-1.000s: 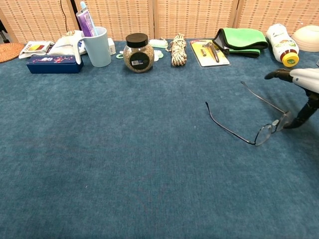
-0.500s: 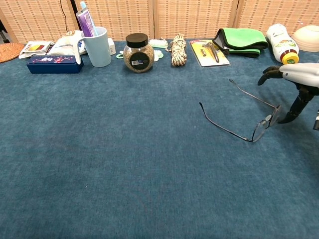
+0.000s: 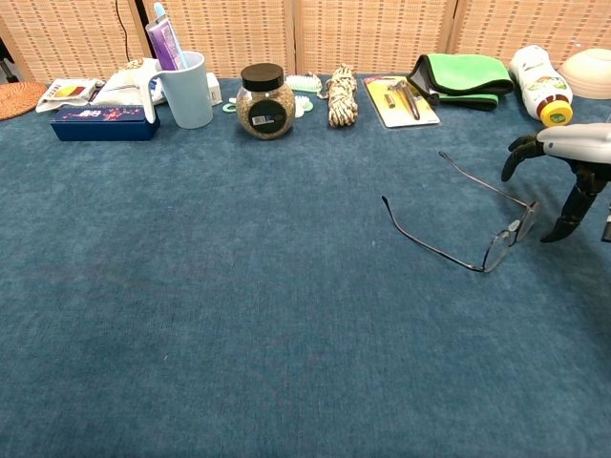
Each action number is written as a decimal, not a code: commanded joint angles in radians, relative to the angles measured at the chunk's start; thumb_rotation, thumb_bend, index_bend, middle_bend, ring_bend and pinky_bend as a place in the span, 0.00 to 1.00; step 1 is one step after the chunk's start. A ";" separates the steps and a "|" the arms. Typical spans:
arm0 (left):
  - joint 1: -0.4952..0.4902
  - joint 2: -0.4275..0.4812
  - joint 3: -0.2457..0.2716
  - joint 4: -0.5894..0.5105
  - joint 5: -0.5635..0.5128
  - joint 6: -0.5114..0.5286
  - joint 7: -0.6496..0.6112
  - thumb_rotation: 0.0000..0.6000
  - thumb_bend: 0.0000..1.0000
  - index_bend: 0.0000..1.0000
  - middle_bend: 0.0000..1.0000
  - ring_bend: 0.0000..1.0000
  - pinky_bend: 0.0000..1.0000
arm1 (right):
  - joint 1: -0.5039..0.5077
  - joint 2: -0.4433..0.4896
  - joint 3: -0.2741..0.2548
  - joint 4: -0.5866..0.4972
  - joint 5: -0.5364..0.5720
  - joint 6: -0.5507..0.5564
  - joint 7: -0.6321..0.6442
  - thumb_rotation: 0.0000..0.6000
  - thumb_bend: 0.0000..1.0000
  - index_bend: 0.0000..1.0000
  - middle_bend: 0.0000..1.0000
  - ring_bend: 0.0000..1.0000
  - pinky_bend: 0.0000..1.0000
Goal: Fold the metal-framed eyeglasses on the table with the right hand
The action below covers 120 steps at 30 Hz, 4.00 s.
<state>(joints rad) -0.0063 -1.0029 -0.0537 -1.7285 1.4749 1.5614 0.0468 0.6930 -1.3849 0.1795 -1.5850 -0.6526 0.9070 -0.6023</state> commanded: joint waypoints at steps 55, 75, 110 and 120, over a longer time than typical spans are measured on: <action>0.007 -0.001 -0.001 0.023 0.000 0.013 -0.027 0.79 0.41 0.21 0.11 0.15 0.14 | 0.179 -0.068 -0.058 0.012 0.279 0.074 -0.094 1.00 0.00 0.41 0.01 0.00 0.00; 0.012 0.006 -0.002 0.016 0.002 0.022 -0.026 0.79 0.41 0.21 0.11 0.15 0.14 | 0.167 -0.122 -0.043 0.094 0.273 0.109 -0.072 1.00 0.00 0.66 0.22 0.09 0.05; 0.010 0.003 0.002 0.015 0.014 0.017 -0.056 0.79 0.41 0.21 0.11 0.15 0.14 | 0.067 -0.029 -0.007 0.035 0.063 0.140 0.111 1.00 0.00 0.22 0.02 0.00 0.01; 0.011 0.007 0.007 0.005 0.023 0.019 -0.056 0.79 0.41 0.21 0.11 0.15 0.14 | -0.023 0.055 0.026 -0.038 -0.155 0.104 0.377 1.00 0.00 0.20 0.02 0.00 0.00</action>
<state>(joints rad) 0.0051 -0.9961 -0.0472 -1.7230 1.4974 1.5801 -0.0089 0.6961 -1.3556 0.1942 -1.5995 -0.7617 1.0252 -0.2742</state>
